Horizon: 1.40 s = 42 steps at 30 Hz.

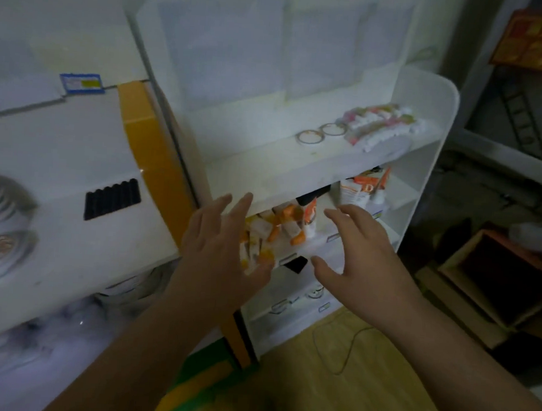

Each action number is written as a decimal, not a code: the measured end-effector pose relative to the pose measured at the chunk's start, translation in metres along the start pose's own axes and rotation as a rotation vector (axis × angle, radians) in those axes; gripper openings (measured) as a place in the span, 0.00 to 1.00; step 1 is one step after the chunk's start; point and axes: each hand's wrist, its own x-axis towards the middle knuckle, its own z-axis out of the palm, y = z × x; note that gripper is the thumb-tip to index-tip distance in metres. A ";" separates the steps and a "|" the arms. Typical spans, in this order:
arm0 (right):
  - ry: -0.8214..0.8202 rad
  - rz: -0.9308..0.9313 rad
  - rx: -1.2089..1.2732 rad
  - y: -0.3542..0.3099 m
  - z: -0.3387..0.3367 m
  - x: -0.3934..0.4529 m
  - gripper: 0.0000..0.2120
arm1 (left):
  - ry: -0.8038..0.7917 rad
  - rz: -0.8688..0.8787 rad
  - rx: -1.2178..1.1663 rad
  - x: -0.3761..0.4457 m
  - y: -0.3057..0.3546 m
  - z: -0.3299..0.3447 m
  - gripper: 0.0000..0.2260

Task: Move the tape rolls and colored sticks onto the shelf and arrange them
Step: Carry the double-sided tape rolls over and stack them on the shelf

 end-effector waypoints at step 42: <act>-0.127 -0.017 0.016 0.256 -0.028 0.322 0.34 | -0.085 -0.325 0.025 0.413 0.013 0.209 0.45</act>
